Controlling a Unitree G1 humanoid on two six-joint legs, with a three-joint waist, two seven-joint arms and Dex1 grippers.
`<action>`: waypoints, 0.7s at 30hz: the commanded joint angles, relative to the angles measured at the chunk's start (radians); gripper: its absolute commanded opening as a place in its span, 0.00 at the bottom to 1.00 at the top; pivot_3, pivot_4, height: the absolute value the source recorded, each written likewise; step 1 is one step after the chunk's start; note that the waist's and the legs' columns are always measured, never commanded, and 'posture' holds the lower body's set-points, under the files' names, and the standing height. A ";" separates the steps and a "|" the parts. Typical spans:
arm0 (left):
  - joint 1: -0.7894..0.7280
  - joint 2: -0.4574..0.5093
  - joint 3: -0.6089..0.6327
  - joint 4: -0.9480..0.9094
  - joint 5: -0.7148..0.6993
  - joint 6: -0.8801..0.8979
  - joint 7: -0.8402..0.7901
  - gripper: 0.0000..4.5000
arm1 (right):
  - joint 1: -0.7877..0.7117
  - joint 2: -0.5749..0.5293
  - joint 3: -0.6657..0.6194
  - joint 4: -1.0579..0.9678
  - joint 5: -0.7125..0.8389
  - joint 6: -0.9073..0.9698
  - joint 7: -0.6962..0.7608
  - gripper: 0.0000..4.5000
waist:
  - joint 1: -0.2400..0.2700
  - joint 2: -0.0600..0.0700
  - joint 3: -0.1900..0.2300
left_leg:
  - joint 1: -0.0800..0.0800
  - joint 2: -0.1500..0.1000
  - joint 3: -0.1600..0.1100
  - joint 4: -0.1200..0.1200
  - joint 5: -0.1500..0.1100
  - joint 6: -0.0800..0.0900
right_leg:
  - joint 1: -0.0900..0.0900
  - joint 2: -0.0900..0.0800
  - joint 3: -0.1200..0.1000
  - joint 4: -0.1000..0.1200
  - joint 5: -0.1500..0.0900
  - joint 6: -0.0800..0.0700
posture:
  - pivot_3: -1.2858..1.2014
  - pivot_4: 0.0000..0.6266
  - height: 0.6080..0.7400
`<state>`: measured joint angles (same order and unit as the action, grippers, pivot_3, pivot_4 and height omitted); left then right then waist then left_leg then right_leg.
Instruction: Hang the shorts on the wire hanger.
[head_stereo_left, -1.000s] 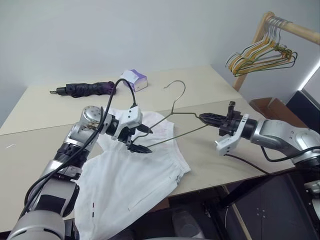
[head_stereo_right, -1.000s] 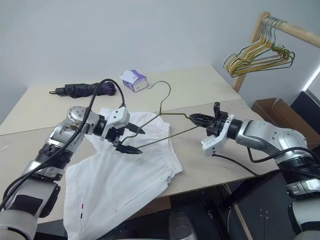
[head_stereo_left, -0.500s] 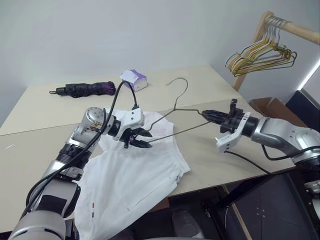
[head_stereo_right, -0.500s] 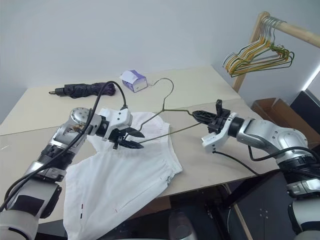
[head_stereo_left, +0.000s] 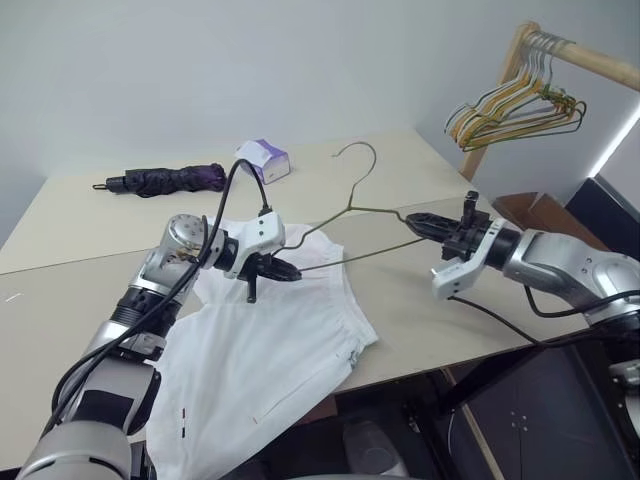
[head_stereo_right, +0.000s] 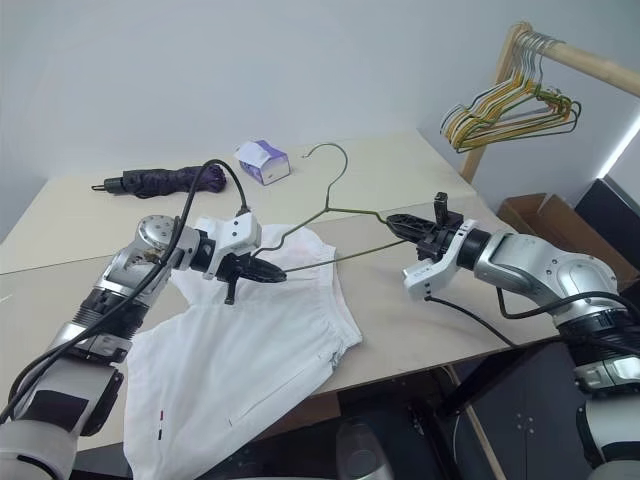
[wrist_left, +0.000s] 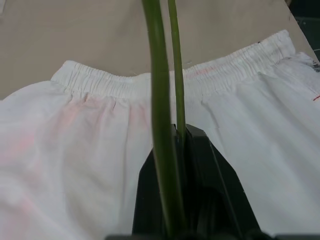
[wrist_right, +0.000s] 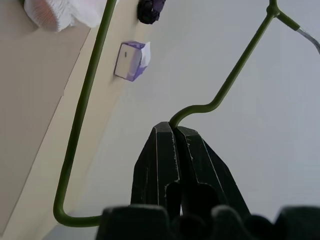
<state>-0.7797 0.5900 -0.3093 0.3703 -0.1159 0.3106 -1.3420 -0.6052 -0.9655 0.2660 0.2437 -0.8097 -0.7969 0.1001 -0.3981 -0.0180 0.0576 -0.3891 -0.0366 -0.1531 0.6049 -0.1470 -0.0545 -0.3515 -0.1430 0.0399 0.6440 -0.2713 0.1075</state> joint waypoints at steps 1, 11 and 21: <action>-0.033 0.015 0.030 -0.010 -0.003 -0.014 -0.007 0.00 | 0.022 -0.017 -0.046 -0.046 0.170 -0.034 0.066 0.26 | -0.001 0.000 0.000 | 0.000 0.000 0.000 0.000 0.000 0.000 | 0.000 0.000 0.000 0.000 0.000 0.000 | 0.38 0.00 1.00; 0.028 0.112 0.007 -0.012 0.148 -0.311 0.069 0.00 | 0.232 -0.089 -0.057 -0.381 1.038 0.446 0.651 0.99 | 0.003 0.000 0.000 | 0.000 0.000 0.000 0.001 0.000 0.000 | 0.002 0.000 0.000 0.000 0.000 0.001 | 0.39 0.00 1.00; 0.044 0.099 0.030 -0.041 0.141 -0.412 0.076 0.00 | 0.069 -0.162 -0.005 -0.505 1.145 1.102 0.953 0.99 | 0.035 0.000 0.000 | -0.001 0.000 -0.001 0.000 -0.001 0.000 | -0.002 -0.001 -0.001 0.000 0.000 0.001 | 0.40 0.00 1.00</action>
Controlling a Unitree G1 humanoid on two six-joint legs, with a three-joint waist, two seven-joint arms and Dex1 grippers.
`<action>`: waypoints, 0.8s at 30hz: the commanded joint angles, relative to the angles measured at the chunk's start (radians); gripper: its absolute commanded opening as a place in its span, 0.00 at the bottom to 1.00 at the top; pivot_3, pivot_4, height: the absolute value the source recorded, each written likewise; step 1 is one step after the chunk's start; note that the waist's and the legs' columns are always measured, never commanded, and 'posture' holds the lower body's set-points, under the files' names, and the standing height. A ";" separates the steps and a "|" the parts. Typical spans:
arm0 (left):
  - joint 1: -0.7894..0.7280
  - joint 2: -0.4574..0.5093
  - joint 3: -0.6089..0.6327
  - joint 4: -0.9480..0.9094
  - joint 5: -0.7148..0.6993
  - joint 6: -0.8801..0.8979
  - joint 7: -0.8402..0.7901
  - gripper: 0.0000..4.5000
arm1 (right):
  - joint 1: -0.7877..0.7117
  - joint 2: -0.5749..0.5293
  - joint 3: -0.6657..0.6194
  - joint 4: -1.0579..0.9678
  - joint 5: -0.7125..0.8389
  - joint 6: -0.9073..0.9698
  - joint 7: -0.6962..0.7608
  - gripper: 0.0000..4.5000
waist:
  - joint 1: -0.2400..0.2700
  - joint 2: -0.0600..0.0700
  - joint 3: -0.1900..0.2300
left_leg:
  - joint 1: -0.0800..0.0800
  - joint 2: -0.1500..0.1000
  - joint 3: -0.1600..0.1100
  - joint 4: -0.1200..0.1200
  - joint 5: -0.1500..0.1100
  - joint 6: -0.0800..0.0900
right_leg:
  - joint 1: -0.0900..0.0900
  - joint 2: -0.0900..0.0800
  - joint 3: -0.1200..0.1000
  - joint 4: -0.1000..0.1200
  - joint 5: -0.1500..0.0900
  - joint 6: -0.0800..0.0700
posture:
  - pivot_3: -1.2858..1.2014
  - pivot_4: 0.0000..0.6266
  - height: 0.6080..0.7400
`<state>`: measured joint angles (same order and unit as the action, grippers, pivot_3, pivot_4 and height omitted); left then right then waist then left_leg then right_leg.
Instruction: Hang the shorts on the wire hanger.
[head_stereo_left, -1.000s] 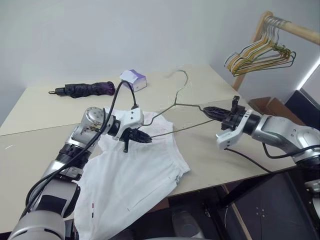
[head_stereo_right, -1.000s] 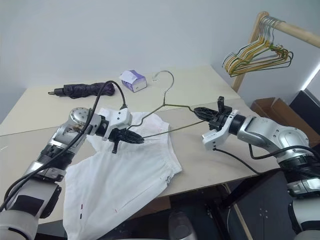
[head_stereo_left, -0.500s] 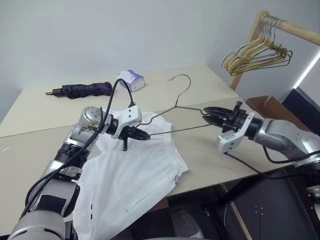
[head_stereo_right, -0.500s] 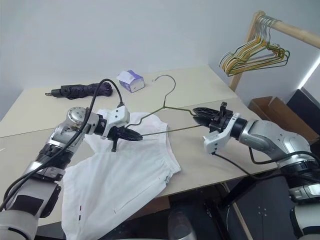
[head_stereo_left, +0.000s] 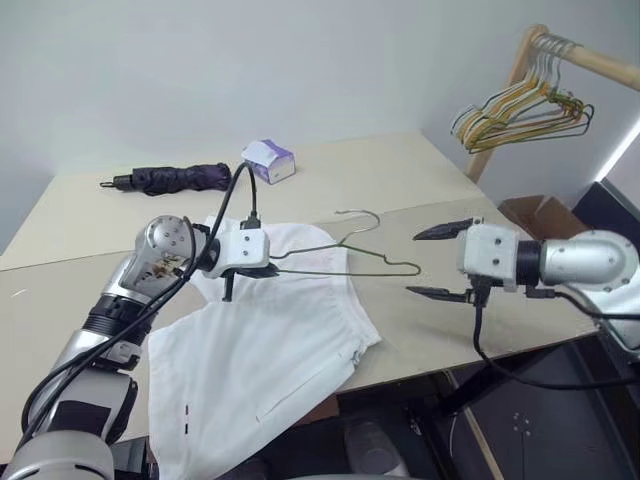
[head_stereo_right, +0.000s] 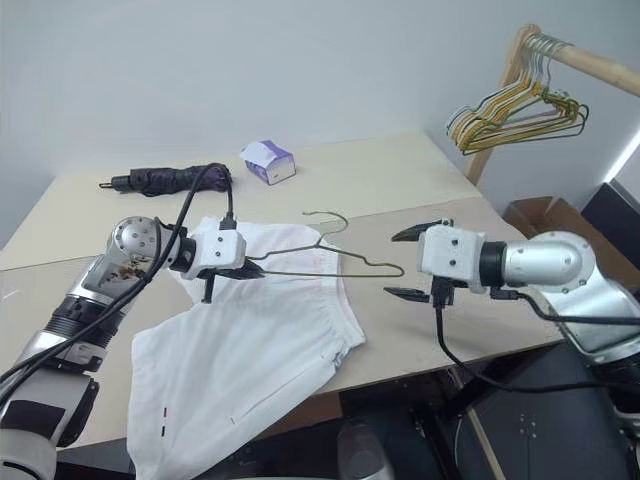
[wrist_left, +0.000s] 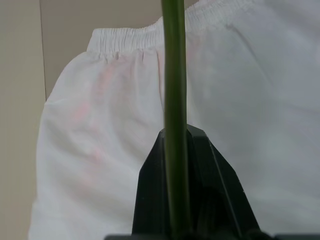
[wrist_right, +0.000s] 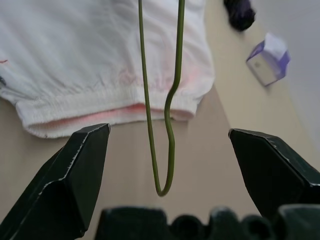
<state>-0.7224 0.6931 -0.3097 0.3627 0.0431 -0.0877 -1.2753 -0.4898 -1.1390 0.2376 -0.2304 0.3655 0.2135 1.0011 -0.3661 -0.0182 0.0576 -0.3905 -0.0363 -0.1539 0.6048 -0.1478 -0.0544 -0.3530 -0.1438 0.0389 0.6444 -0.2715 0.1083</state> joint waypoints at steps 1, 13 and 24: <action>-0.015 -0.007 0.030 -0.035 -0.019 -0.014 0.010 0.00 | -0.066 0.027 0.037 -0.032 -0.047 0.123 0.060 0.99 | 0.004 0.000 0.000 | -0.001 0.000 0.000 0.000 0.000 0.000 | -0.001 0.000 0.000 0.000 0.000 0.000 | 0.40 0.00 1.00; -0.050 -0.045 0.028 -0.016 -0.029 -0.058 -0.018 0.00 | -0.236 0.176 0.189 0.083 -0.277 0.345 0.138 0.78 | 0.023 0.000 0.000 | -0.004 -0.003 0.000 0.001 0.000 0.000 | -0.003 -0.003 0.000 0.000 0.000 0.003 | 0.40 0.00 1.00; -0.055 -0.057 0.028 -0.005 -0.024 -0.073 -0.027 0.00 | -0.238 0.213 0.176 0.099 -0.339 0.352 0.180 0.00 | 0.022 0.000 0.000 | -0.005 -0.003 -0.001 0.002 0.000 0.000 | -0.003 -0.003 0.000 0.000 0.000 0.005 | 0.40 0.00 1.00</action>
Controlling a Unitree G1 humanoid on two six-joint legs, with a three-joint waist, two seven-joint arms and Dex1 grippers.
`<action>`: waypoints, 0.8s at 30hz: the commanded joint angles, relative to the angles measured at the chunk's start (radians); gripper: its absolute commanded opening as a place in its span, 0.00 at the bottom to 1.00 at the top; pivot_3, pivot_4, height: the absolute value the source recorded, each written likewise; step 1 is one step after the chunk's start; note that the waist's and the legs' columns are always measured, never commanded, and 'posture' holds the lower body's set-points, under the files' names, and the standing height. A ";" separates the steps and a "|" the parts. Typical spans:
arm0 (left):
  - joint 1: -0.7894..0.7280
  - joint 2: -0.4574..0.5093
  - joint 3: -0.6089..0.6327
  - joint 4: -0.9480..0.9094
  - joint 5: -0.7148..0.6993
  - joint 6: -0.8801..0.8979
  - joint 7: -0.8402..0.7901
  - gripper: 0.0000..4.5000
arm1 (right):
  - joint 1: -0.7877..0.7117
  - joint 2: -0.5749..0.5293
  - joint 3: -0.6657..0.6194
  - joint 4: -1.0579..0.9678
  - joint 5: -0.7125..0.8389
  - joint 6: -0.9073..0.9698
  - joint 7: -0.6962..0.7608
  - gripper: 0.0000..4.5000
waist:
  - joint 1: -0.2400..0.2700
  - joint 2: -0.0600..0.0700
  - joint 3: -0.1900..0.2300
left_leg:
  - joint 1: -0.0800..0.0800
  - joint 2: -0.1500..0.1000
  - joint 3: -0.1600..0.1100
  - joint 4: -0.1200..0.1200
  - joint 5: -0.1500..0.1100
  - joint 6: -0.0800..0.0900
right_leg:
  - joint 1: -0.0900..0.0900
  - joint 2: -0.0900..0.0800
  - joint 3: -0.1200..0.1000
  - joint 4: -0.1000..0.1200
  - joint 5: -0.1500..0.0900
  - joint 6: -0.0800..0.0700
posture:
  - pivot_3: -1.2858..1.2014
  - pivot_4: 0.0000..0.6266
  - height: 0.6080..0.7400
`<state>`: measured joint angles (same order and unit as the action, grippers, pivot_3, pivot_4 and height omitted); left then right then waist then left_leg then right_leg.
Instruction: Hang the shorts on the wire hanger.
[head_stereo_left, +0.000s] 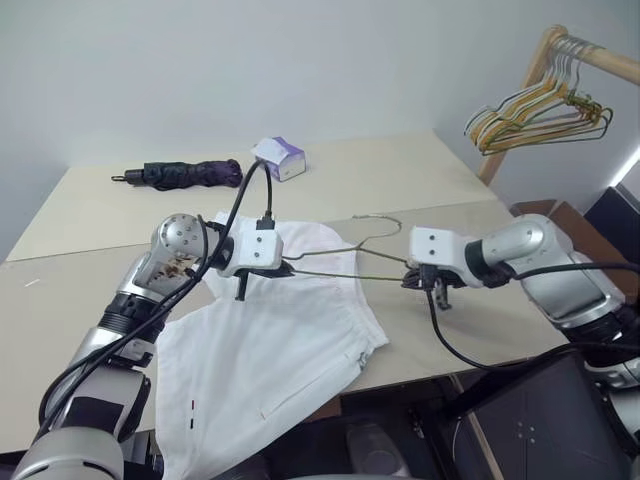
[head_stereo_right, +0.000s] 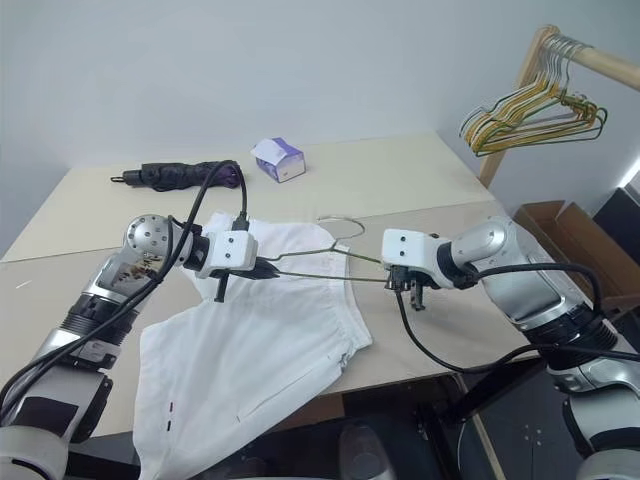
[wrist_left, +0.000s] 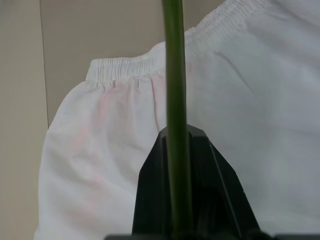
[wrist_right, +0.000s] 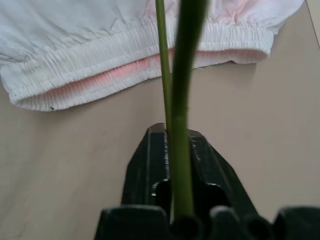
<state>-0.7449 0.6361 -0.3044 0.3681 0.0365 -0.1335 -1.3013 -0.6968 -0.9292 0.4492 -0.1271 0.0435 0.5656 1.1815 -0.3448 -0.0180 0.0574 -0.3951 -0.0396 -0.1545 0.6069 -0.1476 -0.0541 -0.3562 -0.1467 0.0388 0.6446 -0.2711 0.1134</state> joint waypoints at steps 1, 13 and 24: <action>-0.033 0.000 0.023 -0.010 -0.019 -0.027 -0.003 0.00 | -0.029 0.004 -0.039 -0.005 -0.018 -0.002 0.004 0.00 | 0.000 0.000 0.000 | 0.000 0.000 0.000 0.000 0.000 0.000 | 0.000 0.000 0.000 0.000 0.000 0.000 | 0.40 0.00 1.00; -0.051 0.007 0.089 0.105 -0.092 -0.071 -0.039 0.36 | 0.099 -0.013 -0.158 -0.097 0.052 0.052 -0.011 0.00 | 0.002 0.000 0.000 | -0.001 0.000 -0.001 0.000 0.000 0.000 | 0.000 0.000 -0.001 0.000 0.000 0.001 | 0.40 0.00 1.00; 0.025 -0.035 0.319 0.125 -0.252 -0.017 0.143 0.99 | 0.508 -0.047 -0.459 -0.227 0.235 0.299 -0.116 0.00 | 0.006 0.000 0.000 | -0.002 0.000 -0.002 0.002 0.000 0.000 | 0.001 -0.001 -0.002 -0.001 0.000 0.002 | 0.40 0.00 1.00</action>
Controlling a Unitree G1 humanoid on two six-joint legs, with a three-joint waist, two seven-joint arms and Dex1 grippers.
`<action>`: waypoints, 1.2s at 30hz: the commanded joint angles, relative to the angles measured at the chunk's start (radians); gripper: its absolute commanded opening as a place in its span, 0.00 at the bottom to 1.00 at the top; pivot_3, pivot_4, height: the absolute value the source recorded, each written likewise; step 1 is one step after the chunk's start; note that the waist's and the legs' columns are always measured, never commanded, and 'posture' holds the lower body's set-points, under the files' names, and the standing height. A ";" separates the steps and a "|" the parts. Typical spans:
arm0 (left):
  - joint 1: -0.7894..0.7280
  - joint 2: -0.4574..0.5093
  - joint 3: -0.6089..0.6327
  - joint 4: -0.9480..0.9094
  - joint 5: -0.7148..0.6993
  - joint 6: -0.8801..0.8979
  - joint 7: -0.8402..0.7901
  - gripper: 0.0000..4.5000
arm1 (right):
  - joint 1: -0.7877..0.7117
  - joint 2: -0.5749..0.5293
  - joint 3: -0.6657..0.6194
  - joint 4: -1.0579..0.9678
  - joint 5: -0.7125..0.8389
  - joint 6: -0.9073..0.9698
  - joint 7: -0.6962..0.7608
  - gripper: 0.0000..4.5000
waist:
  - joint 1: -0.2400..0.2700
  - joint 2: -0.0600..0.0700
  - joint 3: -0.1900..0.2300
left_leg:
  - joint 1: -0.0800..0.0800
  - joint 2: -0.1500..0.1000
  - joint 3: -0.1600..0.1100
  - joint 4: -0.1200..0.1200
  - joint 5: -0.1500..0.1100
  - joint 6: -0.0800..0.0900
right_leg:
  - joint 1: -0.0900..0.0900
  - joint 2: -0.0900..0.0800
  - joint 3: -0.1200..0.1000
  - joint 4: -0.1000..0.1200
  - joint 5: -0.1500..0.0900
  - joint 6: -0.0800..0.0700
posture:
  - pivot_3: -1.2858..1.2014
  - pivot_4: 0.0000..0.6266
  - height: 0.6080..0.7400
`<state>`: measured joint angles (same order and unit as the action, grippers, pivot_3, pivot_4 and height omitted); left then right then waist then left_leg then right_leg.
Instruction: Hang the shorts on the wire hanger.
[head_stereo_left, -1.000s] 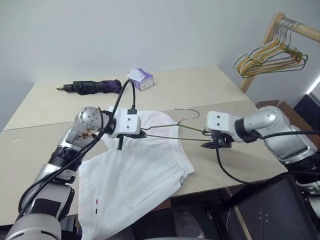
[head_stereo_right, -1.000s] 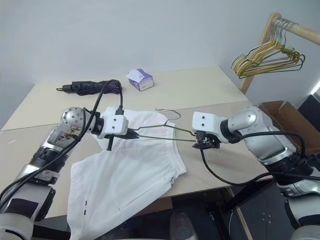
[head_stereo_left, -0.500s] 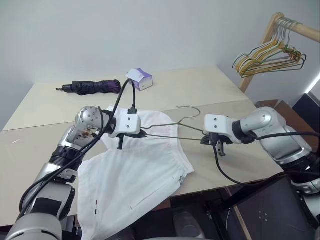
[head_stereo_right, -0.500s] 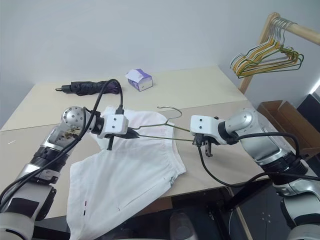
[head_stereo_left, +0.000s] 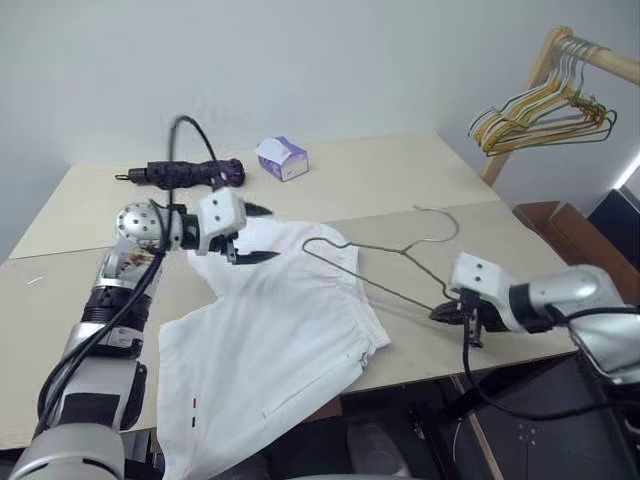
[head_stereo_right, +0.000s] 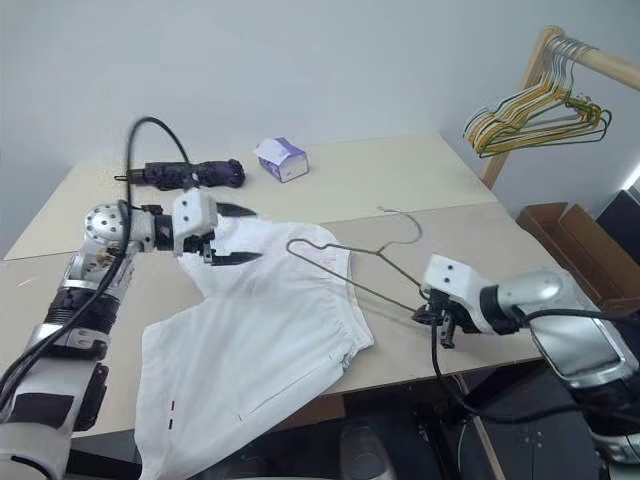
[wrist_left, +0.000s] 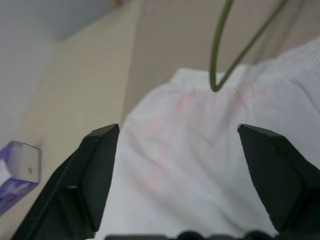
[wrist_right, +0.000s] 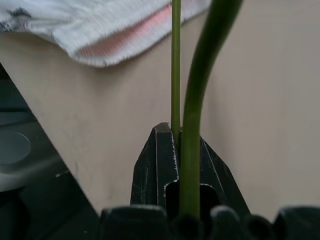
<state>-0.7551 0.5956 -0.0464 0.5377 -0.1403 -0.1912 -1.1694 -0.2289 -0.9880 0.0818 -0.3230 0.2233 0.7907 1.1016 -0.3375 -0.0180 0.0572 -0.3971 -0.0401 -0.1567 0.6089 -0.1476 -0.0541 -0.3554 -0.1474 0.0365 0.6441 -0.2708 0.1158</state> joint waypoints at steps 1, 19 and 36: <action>0.071 0.019 0.069 -0.089 -0.112 0.069 -0.033 0.99 | 0.065 0.025 -0.117 -0.026 0.086 0.130 -0.048 0.00 | -0.003 0.000 0.000 | 0.000 0.000 0.000 0.000 0.000 0.000 | 0.000 0.000 0.000 0.000 0.000 0.000 | 0.40 0.00 1.00; 0.330 0.184 0.082 -0.503 -0.344 0.423 -0.246 0.99 | 0.079 0.054 -0.178 0.152 0.381 0.508 -0.044 0.00 | 0.055 0.001 -0.001 | -0.002 0.000 0.001 -0.001 0.000 0.000 | -0.003 0.000 0.000 0.000 -0.001 -0.002 | 0.42 0.00 1.00; 0.361 0.179 0.084 -0.534 -0.338 0.417 -0.207 0.99 | 0.063 -0.007 -0.224 0.237 0.449 0.550 -0.049 0.00 | 0.088 0.001 -0.001 | -0.004 0.000 0.002 -0.001 -0.001 -0.001 | -0.004 0.000 0.000 -0.001 -0.001 -0.002 | 0.42 0.00 1.00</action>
<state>-0.3885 0.7670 0.0150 0.0331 -0.4724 0.2347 -1.3837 -0.1699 -0.9712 -0.1068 -0.0681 0.6502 1.3347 1.0480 -0.2499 -0.0168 0.0565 -0.4011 -0.0396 -0.1548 0.6083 -0.1484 -0.0553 -0.3602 -0.1473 0.0366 0.6436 -0.2717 0.1138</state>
